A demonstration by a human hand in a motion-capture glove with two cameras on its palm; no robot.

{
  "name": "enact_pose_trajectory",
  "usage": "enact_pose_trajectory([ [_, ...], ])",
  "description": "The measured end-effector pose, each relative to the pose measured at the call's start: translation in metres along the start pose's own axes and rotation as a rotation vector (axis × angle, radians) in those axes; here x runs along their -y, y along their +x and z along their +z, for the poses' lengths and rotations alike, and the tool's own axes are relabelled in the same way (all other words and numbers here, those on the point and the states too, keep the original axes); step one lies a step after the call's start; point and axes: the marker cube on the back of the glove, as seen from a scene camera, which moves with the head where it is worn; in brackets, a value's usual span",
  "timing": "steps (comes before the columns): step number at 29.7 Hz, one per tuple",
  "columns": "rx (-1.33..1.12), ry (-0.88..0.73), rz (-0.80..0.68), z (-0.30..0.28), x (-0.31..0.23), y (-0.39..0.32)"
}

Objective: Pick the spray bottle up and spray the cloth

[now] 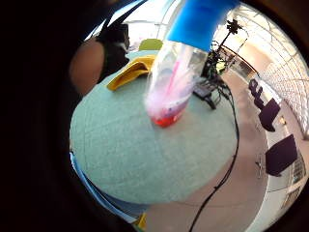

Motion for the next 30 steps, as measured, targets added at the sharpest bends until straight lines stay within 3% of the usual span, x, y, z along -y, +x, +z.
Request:
enact_pose_trajectory([
  [7,0.166,0.102,0.161,-0.009,-0.027,0.016],
  [13,0.474,0.268,0.334,-0.007,-0.018,0.045],
  [19,0.686,0.23,0.395,0.002,-0.007,0.069],
  [30,0.824,0.269,0.543,0.031,0.035,0.088],
])
